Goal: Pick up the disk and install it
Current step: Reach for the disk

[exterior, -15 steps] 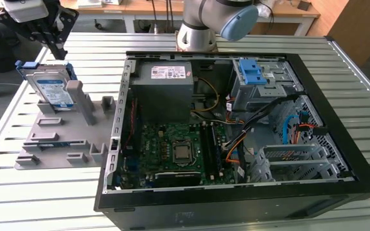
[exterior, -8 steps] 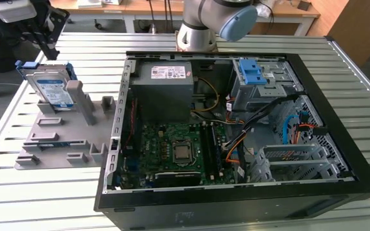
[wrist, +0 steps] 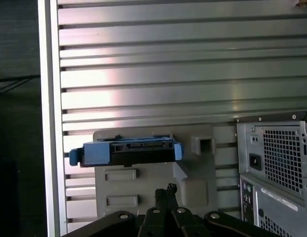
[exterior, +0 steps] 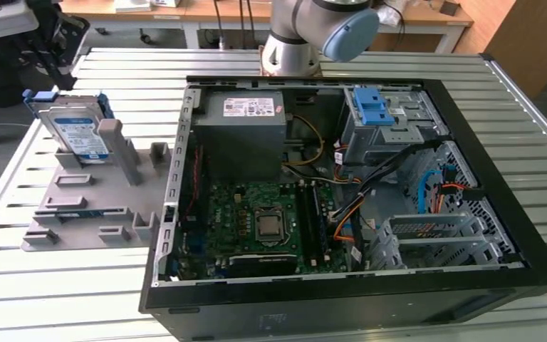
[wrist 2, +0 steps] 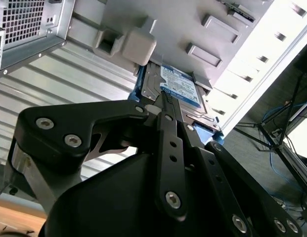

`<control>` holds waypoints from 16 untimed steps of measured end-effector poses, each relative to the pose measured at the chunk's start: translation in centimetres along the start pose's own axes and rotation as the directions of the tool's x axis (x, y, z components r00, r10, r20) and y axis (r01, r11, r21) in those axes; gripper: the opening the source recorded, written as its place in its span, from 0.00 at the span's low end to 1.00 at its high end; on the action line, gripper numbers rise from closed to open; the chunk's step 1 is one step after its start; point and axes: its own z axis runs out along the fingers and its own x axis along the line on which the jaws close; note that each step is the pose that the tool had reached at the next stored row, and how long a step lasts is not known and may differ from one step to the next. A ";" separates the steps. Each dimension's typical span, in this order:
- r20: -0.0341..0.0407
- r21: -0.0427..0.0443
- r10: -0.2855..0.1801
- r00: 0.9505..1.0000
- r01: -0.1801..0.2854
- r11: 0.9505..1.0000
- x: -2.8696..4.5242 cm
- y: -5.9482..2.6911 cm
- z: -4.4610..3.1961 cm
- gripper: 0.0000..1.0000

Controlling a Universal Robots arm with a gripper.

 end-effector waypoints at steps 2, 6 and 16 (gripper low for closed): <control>0.000 0.000 0.000 1.000 0.000 1.000 0.92 0.14 0.18 0.11; 0.000 0.000 0.000 1.000 0.000 1.000 2.80 0.52 0.60 0.11; 0.000 0.000 0.000 1.000 0.000 1.000 5.23 1.85 0.97 0.11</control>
